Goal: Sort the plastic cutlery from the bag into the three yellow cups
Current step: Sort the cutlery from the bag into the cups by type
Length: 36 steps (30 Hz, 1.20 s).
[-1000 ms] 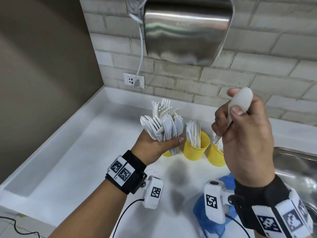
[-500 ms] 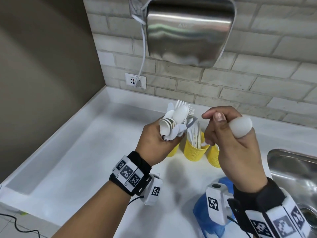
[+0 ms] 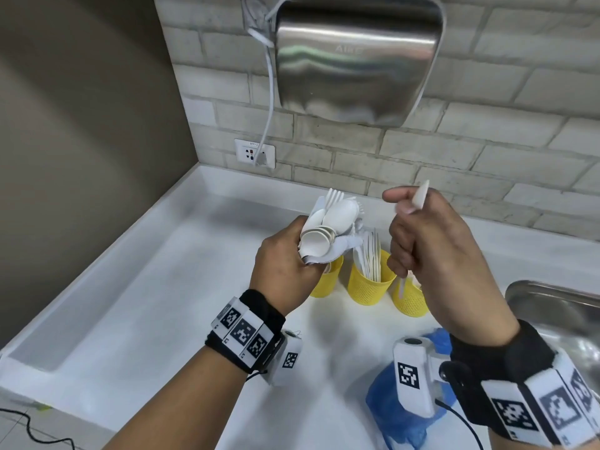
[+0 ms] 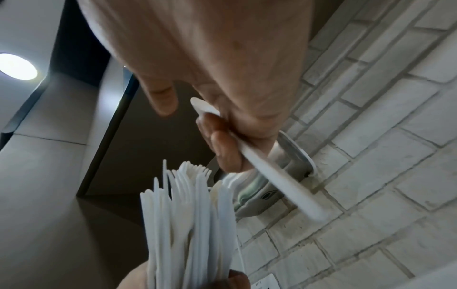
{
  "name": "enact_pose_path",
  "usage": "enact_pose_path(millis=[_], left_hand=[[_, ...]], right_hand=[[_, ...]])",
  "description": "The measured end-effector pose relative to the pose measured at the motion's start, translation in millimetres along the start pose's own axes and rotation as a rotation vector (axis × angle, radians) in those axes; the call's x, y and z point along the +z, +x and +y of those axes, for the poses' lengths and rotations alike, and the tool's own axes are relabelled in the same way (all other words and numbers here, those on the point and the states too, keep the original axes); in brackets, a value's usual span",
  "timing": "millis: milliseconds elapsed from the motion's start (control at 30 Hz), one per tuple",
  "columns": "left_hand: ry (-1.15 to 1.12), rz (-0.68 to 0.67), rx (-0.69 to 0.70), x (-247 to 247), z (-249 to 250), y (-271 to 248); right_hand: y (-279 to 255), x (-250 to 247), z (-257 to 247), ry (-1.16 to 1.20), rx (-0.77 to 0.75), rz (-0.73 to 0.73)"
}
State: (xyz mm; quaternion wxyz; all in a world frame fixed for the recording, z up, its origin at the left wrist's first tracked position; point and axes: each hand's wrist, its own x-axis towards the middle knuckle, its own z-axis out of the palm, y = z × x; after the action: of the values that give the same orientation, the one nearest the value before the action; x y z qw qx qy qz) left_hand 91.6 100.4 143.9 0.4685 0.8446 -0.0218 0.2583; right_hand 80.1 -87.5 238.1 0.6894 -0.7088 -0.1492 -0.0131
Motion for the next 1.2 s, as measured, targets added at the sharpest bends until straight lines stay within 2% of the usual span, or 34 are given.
enact_pose_path(millis=[133,267,500,600,733,833,1000,1200], left_hand=[[0.150,0.011,0.023,1,-3,-1],[0.244,0.015,0.018,0,-4,-2],[0.292,0.013,-0.039,-2,-4,-2],[0.269,-0.003,-0.051,0,-7,-3],[0.254,-0.007,-0.062,2,-8,-5],[0.255,-0.013,-0.066,2,-8,-5],[0.240,-0.028,-0.087,5,-4,-9],[0.225,-0.084,-0.055,4,-3,-9]], right_hand=[[7,8,-1,-0.445,-0.157,0.053],[18,14,4,-0.609,-0.177,0.096],[24,20,8,-0.602,-0.184,0.064],[28,20,9,-0.473,-0.141,0.025],[32,18,10,-0.347,-0.126,0.070],[31,19,13,-0.405,-0.191,0.109],[26,28,12,-0.630,-0.282,0.133],[35,20,12,-0.529,-0.134,0.016]])
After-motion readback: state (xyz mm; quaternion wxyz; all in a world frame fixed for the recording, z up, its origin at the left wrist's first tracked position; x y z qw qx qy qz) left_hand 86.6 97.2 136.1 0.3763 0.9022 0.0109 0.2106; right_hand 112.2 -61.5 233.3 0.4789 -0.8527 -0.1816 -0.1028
